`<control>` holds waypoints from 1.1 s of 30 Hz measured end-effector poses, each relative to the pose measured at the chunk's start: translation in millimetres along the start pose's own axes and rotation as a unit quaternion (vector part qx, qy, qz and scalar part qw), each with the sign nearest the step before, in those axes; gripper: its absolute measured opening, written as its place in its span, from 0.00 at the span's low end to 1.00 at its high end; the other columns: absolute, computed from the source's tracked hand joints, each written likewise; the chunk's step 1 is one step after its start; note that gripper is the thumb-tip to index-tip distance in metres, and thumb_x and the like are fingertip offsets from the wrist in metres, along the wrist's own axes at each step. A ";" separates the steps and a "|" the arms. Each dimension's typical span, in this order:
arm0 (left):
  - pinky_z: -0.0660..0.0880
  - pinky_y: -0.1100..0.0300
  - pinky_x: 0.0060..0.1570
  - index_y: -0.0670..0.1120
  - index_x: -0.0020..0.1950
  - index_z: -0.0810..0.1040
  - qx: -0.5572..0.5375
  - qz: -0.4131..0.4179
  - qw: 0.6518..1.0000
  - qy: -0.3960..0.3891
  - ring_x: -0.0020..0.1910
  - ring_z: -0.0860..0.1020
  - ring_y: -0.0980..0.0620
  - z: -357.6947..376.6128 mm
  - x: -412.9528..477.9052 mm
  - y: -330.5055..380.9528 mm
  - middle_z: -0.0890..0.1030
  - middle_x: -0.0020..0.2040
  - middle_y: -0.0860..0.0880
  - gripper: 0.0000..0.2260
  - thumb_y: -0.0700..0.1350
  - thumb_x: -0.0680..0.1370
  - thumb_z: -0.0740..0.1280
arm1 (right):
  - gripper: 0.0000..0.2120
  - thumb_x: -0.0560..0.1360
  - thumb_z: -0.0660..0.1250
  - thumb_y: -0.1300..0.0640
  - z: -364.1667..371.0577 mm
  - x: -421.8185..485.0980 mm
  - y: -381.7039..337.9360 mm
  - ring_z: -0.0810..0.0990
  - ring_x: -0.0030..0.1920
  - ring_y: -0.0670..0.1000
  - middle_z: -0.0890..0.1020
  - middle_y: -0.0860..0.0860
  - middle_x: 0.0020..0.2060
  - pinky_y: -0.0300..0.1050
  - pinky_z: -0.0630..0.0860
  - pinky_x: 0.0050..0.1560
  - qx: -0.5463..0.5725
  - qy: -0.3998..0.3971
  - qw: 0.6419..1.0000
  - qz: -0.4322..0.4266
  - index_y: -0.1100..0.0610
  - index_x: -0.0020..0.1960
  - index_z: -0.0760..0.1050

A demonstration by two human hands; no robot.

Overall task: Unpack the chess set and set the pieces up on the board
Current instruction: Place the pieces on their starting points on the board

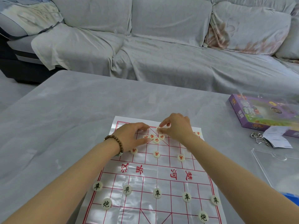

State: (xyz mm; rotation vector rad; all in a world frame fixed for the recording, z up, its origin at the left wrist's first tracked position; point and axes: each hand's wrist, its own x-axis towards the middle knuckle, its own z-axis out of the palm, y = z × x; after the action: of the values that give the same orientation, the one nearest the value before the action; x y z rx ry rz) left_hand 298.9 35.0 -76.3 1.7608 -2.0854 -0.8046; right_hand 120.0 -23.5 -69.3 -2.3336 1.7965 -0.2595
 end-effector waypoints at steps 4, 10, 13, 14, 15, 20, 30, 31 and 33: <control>0.70 0.60 0.63 0.52 0.67 0.70 -0.009 0.000 1.000 0.001 0.62 0.72 0.57 -1.4 0.9 1.4 0.74 0.64 0.55 0.22 0.53 0.74 0.67 | 0.13 0.73 0.68 0.44 -0.8 1.9 -0.1 0.72 0.53 0.49 0.80 0.47 0.51 0.43 0.61 0.53 -0.009 -0.009 1.000 -0.005 0.47 0.55 0.81; 0.69 0.61 0.62 0.53 0.67 0.70 -0.001 -0.002 1.000 0.002 0.63 0.71 0.56 -1.5 -0.5 1.6 0.73 0.65 0.56 0.22 0.52 0.74 0.68 | 0.15 0.73 0.67 0.44 -2.1 -2.6 1.8 0.72 0.53 0.48 0.80 0.47 0.52 0.41 0.60 0.52 0.012 -0.003 1.000 -0.020 0.47 0.58 0.78; 0.68 0.61 0.61 0.55 0.68 0.69 0.016 -0.001 1.000 0.008 0.65 0.70 0.55 -0.2 -3.4 2.6 0.72 0.67 0.56 0.22 0.52 0.75 0.67 | 0.14 0.74 0.66 0.46 -9.0 -13.7 -0.2 0.72 0.50 0.45 0.80 0.47 0.51 0.41 0.66 0.54 0.069 0.009 0.997 -0.043 0.48 0.58 0.79; 0.68 0.60 0.61 0.55 0.68 0.68 0.019 -0.005 1.000 0.012 0.65 0.69 0.54 0.0 -4.7 2.3 0.71 0.67 0.56 0.22 0.52 0.75 0.67 | 0.13 0.74 0.66 0.47 -11.1 -18.7 -0.7 0.72 0.49 0.45 0.79 0.47 0.51 0.41 0.69 0.54 0.082 0.001 0.995 -0.048 0.48 0.57 0.79; 0.67 0.59 0.62 0.55 0.68 0.68 0.021 -0.009 1.000 0.016 0.66 0.68 0.54 -0.2 -6.3 1.6 0.70 0.68 0.55 0.22 0.52 0.75 0.67 | 0.12 0.74 0.67 0.48 -12.3 -23.7 -1.1 0.73 0.49 0.45 0.79 0.47 0.51 0.41 0.70 0.54 0.081 -0.014 0.995 -0.056 0.48 0.57 0.79; 0.65 0.57 0.66 0.56 0.69 0.67 0.028 -0.007 0.999 0.038 0.68 0.65 0.54 -7.7 -14.6 -0.5 0.67 0.70 0.54 0.23 0.53 0.75 0.67 | 0.13 0.75 0.66 0.50 -10.8 -39.9 1.4 0.74 0.54 0.48 0.78 0.46 0.55 0.40 0.69 0.57 0.025 -0.069 0.995 -0.075 0.47 0.59 0.78; 0.55 0.54 0.71 0.50 0.74 0.60 0.066 -0.052 0.990 0.109 0.73 0.58 0.49 -29.2 -29.9 -68.2 0.61 0.74 0.49 0.22 0.54 0.80 0.52 | 0.12 0.75 0.66 0.47 -10.4 -36.4 -1.0 0.75 0.51 0.46 0.80 0.45 0.53 0.43 0.68 0.60 0.012 -0.027 0.997 -0.077 0.48 0.56 0.77; 0.53 0.53 0.72 0.51 0.74 0.58 0.094 -0.055 0.989 0.099 0.74 0.56 0.49 -29.9 -31.1 -77.5 0.59 0.75 0.49 0.23 0.56 0.80 0.50 | 0.11 0.75 0.66 0.47 -10.2 -32.8 -7.8 0.76 0.50 0.45 0.80 0.45 0.52 0.45 0.69 0.60 0.037 -0.013 0.996 -0.079 0.48 0.56 0.77; 0.49 0.52 0.72 0.55 0.75 0.55 0.139 -0.053 0.986 0.074 0.75 0.53 0.48 -28.8 -32.4 -91.8 0.56 0.76 0.51 0.29 0.65 0.76 0.42 | 0.11 0.75 0.66 0.48 -8.4 -24.9 -27.3 0.76 0.50 0.46 0.80 0.45 0.52 0.47 0.71 0.61 0.071 -0.010 0.993 -0.093 0.48 0.57 0.77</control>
State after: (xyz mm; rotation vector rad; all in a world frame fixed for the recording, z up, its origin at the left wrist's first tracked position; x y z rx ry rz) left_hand 395.5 51.3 -102.8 2.0209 -2.0997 -0.4083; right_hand 137.2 7.1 -55.0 -2.3928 1.4995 -0.3755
